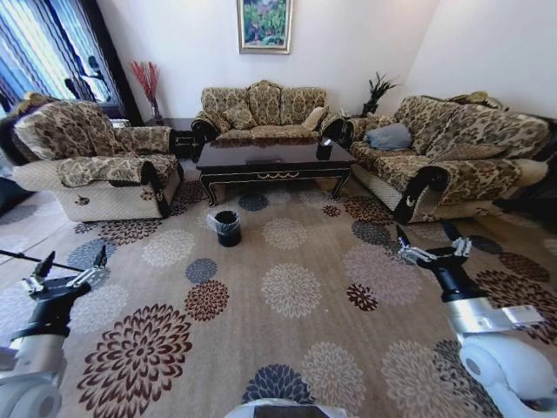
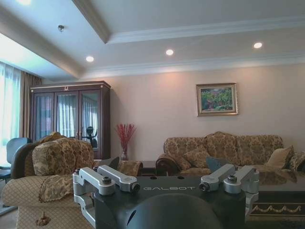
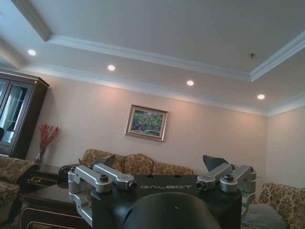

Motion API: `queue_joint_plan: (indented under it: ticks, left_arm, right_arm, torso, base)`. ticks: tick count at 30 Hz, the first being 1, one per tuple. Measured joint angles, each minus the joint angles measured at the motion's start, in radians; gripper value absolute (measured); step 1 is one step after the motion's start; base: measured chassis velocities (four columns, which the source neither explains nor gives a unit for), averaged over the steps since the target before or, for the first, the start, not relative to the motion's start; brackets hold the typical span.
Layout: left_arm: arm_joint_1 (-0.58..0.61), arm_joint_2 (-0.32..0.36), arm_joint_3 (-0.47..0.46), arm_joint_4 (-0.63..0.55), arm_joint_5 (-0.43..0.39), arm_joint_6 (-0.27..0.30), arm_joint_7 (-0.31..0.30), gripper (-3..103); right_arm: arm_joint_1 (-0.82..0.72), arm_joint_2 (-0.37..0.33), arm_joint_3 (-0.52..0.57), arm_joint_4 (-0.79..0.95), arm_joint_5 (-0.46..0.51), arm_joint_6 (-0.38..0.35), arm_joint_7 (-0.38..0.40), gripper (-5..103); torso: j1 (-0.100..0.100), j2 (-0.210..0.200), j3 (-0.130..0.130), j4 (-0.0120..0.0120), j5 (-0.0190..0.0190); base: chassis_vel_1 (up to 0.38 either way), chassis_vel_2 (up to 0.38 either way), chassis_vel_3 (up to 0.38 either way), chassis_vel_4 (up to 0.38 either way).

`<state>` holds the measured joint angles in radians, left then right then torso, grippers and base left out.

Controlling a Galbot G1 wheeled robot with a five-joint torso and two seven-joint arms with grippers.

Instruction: Move to the front of the table and pick up the trash from the floor, then place it into the trash bin.

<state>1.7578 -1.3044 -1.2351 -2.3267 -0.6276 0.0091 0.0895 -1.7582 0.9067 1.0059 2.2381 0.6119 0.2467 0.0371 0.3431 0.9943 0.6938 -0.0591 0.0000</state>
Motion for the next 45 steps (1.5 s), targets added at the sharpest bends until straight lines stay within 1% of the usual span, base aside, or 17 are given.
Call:
queue_joint_plan:
  ticks: [6,10,12,14,15,18,20,21,23,30,33,35,37,40,45]
  left_arm:
    - [-0.009,0.000,0.009,0.008,0.007,-0.001,0.000,100]
    - [-0.018,-0.001,0.027,0.011,0.019,0.002,0.000,100]
    - [-0.020,0.000,0.031,0.010,0.019,0.005,-0.004,100]
    - [-0.021,0.001,0.032,0.010,0.019,0.009,-0.007,100]
    - [-0.023,0.003,0.033,0.010,0.019,0.010,-0.009,100]
    - [-0.023,0.005,0.032,0.012,0.019,0.010,-0.009,100]
    - [-0.024,0.007,0.030,0.015,0.019,0.010,-0.009,100]
    - [-0.024,0.007,0.030,0.015,0.019,0.010,-0.009,100]
    - [-0.024,0.008,0.027,0.016,0.019,0.010,-0.008,100]
    - [-0.024,0.007,0.029,0.016,0.020,0.010,-0.005,100]
    - [-0.023,0.007,0.029,0.014,0.020,0.012,-0.004,100]
    - [-0.022,0.007,0.029,0.013,0.020,0.012,-0.004,100]
    - [-0.020,0.007,0.029,0.012,0.014,0.005,-0.005,100]
    - [-0.019,0.007,0.030,0.007,0.011,-0.003,-0.032,100]
    - [-0.020,0.007,0.030,0.008,0.015,-0.007,-0.044,100]
  right_arm:
    - [0.001,-0.001,0.000,-0.004,-0.002,0.006,-0.010,100]
    - [-0.004,-0.003,0.007,-0.007,-0.002,0.012,-0.017,100]
    - [-0.004,-0.003,0.008,-0.007,-0.002,0.013,-0.017,100]
    - [-0.004,-0.003,0.008,-0.008,-0.002,0.013,-0.017,100]
    - [-0.002,-0.004,0.008,-0.010,-0.001,0.014,-0.018,100]
    - [-0.001,-0.004,0.007,-0.012,-0.001,0.015,-0.019,100]
    - [0.002,-0.005,0.005,-0.015,-0.002,0.016,-0.021,100]
    - [0.002,-0.005,0.005,-0.015,-0.002,0.016,-0.021,100]
    - [0.003,-0.006,0.005,-0.017,-0.002,0.018,-0.025,100]
    - [0.003,-0.007,0.005,-0.019,-0.003,0.023,-0.030,100]
    - [0.003,-0.007,0.005,-0.020,-0.004,0.025,-0.030,100]
    - [0.003,-0.007,0.005,-0.020,-0.004,0.026,-0.031,100]
    - [0.003,-0.006,0.005,-0.020,-0.004,0.028,-0.034,100]
    - [0.004,-0.006,0.005,-0.019,-0.003,0.031,-0.039,100]
    - [0.001,-0.005,0.005,-0.017,-0.003,0.032,-0.041,100]
  torso:
    - [0.009,0.021,0.012,0.0000,0.0000]
    - [0.021,0.048,0.026,0.0000,0.0000]
    - [0.023,0.054,0.030,0.0000,0.0000]
    - [0.027,0.062,0.035,0.0000,0.0000]
    - [0.032,0.073,0.041,0.0000,0.0000]
    - [0.036,0.082,0.046,0.0000,0.0000]
    - [0.043,0.097,0.055,0.0000,0.0000]
    - [0.043,0.097,0.055,0.0000,0.0000]
    - [0.049,0.112,0.062,0.0000,0.0000]
    - [0.063,0.140,0.077,0.0000,0.0000]
    - [0.072,0.162,0.090,0.0000,0.0000]
    - [0.074,0.167,0.093,0.0000,0.0000]
    - [0.080,0.180,0.101,0.0000,0.0000]
    - [0.088,0.197,0.108,0.0000,0.0000]
    - [0.091,0.202,0.111,0.0000,0.0000]
  base:
    - [0.000,0.000,0.000,0.000]
    - [0.000,0.000,0.000,0.000]
    - [0.000,0.000,0.000,0.000]
    - [0.000,0.000,0.000,0.000]
    - [0.000,0.000,0.000,0.000]
    - [0.000,0.000,0.000,0.000]
    - [0.000,0.000,0.000,0.000]
    - [0.000,0.000,0.000,0.000]
    - [0.000,0.000,0.000,0.000]
    - [0.000,0.000,0.000,0.000]
    - [0.000,0.000,0.000,0.000]
    - [0.000,0.000,0.000,0.000]
    - [0.000,0.000,0.000,0.000]
    - [0.000,0.000,0.000,0.000]
    - [0.000,0.000,0.000,0.000]
